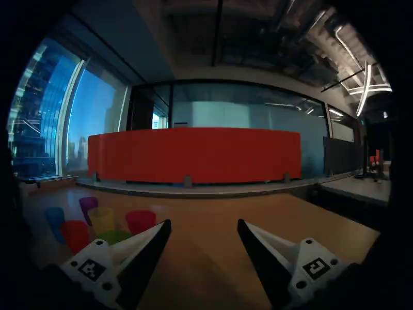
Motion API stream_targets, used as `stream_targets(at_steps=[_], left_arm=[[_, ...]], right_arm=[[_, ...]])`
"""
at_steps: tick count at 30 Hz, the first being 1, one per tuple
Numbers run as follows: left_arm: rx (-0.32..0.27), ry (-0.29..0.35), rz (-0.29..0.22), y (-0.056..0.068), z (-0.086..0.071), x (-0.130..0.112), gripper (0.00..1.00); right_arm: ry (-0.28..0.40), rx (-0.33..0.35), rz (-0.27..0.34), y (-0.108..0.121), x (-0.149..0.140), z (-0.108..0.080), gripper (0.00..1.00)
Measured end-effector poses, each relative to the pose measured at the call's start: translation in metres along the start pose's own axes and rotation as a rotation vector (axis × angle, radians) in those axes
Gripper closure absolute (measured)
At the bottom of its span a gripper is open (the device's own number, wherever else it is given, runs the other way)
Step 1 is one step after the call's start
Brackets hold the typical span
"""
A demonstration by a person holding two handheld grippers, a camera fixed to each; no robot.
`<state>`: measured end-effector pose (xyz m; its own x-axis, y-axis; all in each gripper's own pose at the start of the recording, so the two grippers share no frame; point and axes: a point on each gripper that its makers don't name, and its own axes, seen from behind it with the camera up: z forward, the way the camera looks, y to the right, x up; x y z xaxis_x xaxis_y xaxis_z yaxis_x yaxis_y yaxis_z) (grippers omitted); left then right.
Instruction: Pour water
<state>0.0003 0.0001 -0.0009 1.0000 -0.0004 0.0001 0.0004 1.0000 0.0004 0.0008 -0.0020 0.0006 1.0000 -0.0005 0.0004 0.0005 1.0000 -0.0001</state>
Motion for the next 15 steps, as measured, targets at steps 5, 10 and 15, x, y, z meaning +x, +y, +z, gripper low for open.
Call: stream_targets(at_steps=[5, 10, 15], left_arm=[[0.000, 0.000, 0.000, 0.0004, 0.0001, 0.0002, 0.09], [0.000, 0.000, 0.000, 0.0004, 0.0003, 0.0003, 0.09], [0.000, 0.000, 0.000, 0.0004, 0.0002, 0.0005, 0.09]], right_arm=[[0.000, 0.000, 0.000, -0.0005, -0.0002, -0.0006, 0.01], [0.000, 0.000, 0.000, 0.0007, 0.0002, -0.0002, 0.00], [0.000, 0.000, 0.000, 0.0006, 0.0005, -0.0003, 0.00]])
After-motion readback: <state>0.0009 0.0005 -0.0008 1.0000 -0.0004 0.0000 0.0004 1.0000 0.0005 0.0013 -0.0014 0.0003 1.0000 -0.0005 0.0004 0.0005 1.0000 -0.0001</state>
